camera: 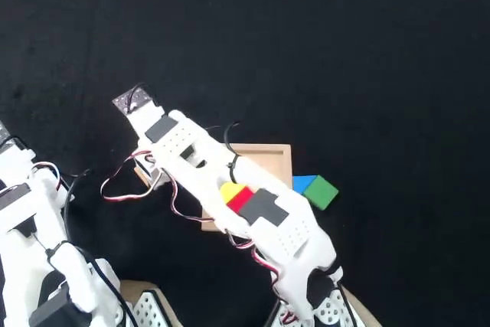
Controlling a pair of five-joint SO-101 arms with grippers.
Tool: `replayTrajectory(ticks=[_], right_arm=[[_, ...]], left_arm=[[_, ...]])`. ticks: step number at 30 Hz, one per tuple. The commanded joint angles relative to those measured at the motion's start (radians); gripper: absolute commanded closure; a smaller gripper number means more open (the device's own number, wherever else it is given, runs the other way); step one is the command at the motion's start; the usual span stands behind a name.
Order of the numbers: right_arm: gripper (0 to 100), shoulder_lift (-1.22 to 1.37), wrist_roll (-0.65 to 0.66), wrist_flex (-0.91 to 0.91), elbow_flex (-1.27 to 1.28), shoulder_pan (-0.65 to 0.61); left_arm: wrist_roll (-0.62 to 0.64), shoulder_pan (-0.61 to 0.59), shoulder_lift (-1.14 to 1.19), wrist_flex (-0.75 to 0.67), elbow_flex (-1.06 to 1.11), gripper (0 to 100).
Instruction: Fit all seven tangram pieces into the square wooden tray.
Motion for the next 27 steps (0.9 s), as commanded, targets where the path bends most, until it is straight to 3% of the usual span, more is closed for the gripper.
replayTrajectory(ticks=[1,12,18,27], right_arm=[[72.6,-0.035,-0.009,-0.038,0.007,-0.023],[72.7,-0.035,-0.008,-0.035,0.008,-0.003],[82.0,-0.028,-0.008,-0.034,0.010,-0.003],[82.5,-0.027,0.011,-0.023,-0.002,0.006]], left_arm=[[0.003,0.013,-0.003,-0.017,-0.015,92],[0.003,0.013,-0.003,-0.017,-0.015,92],[0.003,0.013,-0.003,-0.017,-0.015,92],[0.003,0.013,-0.003,-0.017,-0.015,92]])
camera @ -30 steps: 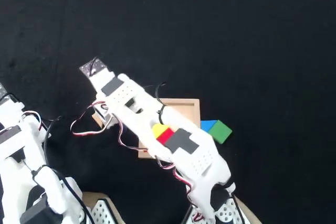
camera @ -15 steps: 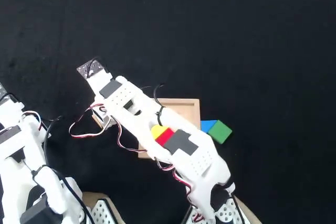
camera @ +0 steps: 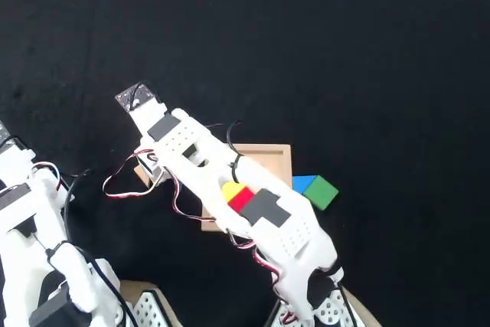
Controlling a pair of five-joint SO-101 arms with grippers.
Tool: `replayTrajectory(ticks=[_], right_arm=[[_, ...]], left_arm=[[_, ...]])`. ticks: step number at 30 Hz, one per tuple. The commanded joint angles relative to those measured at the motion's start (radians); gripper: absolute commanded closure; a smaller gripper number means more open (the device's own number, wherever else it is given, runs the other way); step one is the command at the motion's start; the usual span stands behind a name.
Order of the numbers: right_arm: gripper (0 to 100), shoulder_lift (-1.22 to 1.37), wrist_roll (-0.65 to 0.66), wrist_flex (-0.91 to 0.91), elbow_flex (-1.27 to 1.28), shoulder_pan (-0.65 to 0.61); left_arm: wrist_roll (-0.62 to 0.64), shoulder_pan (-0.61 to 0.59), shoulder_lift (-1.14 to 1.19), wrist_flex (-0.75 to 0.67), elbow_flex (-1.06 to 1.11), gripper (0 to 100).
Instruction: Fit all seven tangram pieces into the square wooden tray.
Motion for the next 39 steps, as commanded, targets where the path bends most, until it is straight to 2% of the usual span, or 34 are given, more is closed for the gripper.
replayTrajectory(ticks=[1,5,11,15,18,23,26,33,39], right_arm=[[82.5,-0.039,0.034,0.014,-0.024,0.015],[82.5,-0.163,0.104,0.186,-0.107,0.068],[82.5,-0.432,0.325,0.436,-0.137,0.138],[82.5,-0.602,0.494,0.505,-0.031,0.241],[82.5,-0.711,0.603,0.430,0.176,0.330],[82.5,-0.866,0.709,0.075,0.608,0.439],[82.4,-0.928,0.753,-0.075,0.769,0.476],[82.5,-0.937,0.778,-0.110,0.809,0.551],[82.5,-0.935,0.802,-0.193,0.875,0.552]], left_arm=[[0.003,0.013,-0.003,-0.017,-0.015,92],[0.003,0.013,-0.003,-0.017,-0.015,92],[0.003,0.013,-0.003,-0.017,-0.015,92],[0.003,0.010,-0.003,-0.017,-0.015,92],[0.003,0.012,-0.003,-0.017,-0.015,92],[0.003,0.013,-0.003,-0.017,-0.013,92],[0.003,0.013,-0.003,-0.017,-0.013,92],[0.003,0.015,-0.003,-0.040,-0.007,92],[0.003,0.015,-0.009,-0.052,0.007,92]])
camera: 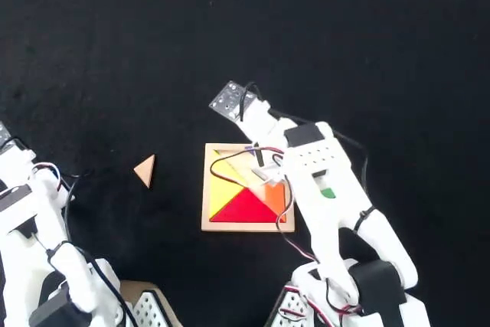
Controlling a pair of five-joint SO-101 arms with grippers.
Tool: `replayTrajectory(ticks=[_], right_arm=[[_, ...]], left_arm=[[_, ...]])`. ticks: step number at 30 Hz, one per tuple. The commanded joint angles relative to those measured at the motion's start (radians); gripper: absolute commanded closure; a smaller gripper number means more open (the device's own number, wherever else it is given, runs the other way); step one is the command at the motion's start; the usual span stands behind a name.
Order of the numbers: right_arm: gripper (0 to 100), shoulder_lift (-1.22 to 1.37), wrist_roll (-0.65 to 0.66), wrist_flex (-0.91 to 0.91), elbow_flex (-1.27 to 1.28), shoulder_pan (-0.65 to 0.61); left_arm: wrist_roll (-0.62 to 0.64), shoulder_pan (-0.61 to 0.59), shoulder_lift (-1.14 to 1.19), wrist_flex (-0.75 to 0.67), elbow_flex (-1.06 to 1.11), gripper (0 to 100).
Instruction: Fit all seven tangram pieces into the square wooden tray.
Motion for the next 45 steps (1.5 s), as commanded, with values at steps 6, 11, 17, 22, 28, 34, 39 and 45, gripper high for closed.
replayTrajectory(ticks=[6,11,17,22,28,34,39,45], right_arm=[[82.5,0.018,0.009,-0.124,0.039,0.021],[82.5,0.113,0.009,-0.121,-0.016,0.026],[82.5,0.147,0.009,-0.123,-0.024,0.026],[82.5,0.145,0.008,-0.149,-0.027,0.069],[82.5,0.153,0.008,-0.158,-0.027,0.083],[82.5,0.153,-0.040,-0.178,-0.025,0.064],[82.5,0.154,-0.040,-0.186,-0.019,0.037],[82.2,0.154,-0.041,-0.180,-0.018,0.037]], left_arm=[[0.003,0.015,-0.009,-0.017,-0.010,92],[0.003,0.015,-0.009,-0.017,-0.010,92],[0.003,0.015,-0.009,-0.017,-0.010,92],[0.003,0.015,-0.009,-0.017,-0.010,92],[0.003,0.015,-0.009,-0.017,-0.010,92],[0.003,0.015,-0.009,-0.017,-0.010,92],[0.003,0.015,-0.009,-0.017,-0.010,92],[0.003,0.015,-0.009,-0.017,-0.010,92]])
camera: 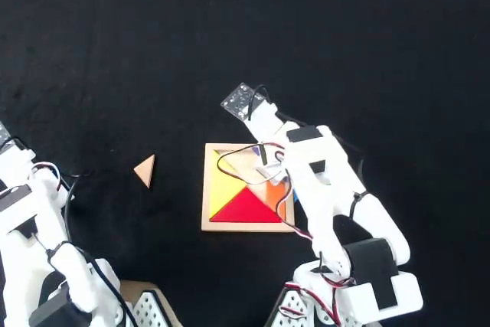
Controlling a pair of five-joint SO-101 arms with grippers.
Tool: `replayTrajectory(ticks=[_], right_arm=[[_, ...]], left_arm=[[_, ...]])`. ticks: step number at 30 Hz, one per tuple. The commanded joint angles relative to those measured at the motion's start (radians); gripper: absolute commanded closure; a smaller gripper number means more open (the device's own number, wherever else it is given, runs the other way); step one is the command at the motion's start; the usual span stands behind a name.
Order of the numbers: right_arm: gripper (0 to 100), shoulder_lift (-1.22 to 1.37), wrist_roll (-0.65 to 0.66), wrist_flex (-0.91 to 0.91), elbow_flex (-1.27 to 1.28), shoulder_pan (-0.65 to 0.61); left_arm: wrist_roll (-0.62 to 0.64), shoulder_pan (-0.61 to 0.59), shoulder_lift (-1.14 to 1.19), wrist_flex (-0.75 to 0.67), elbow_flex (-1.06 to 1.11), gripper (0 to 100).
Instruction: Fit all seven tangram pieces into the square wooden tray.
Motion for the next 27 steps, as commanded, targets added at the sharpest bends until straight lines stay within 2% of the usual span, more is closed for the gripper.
replayTrajectory(ticks=[1,8,13,22,24,27], right_arm=[[82.1,0.002,-0.009,-0.008,-0.053,-0.017],[82.0,0.002,-0.009,-0.009,-0.042,-0.018],[74.3,0.002,-0.009,-0.008,-0.041,-0.018],[74.1,-0.007,-0.009,-0.009,-0.044,-0.018],[76.6,-0.007,-0.009,-0.015,-0.050,-0.012],[86.9,-0.007,-0.009,-0.023,-0.068,-0.006]], left_arm=[[0.003,0.015,-0.009,-0.014,-0.010,92],[0.003,0.015,-0.009,-0.014,-0.010,92],[0.003,0.015,-0.011,-0.014,-0.010,92],[0.003,0.015,-0.011,-0.014,-0.010,92],[0.003,0.015,-0.011,-0.014,-0.010,92],[0.003,0.013,-0.011,-0.014,-0.010,92]])
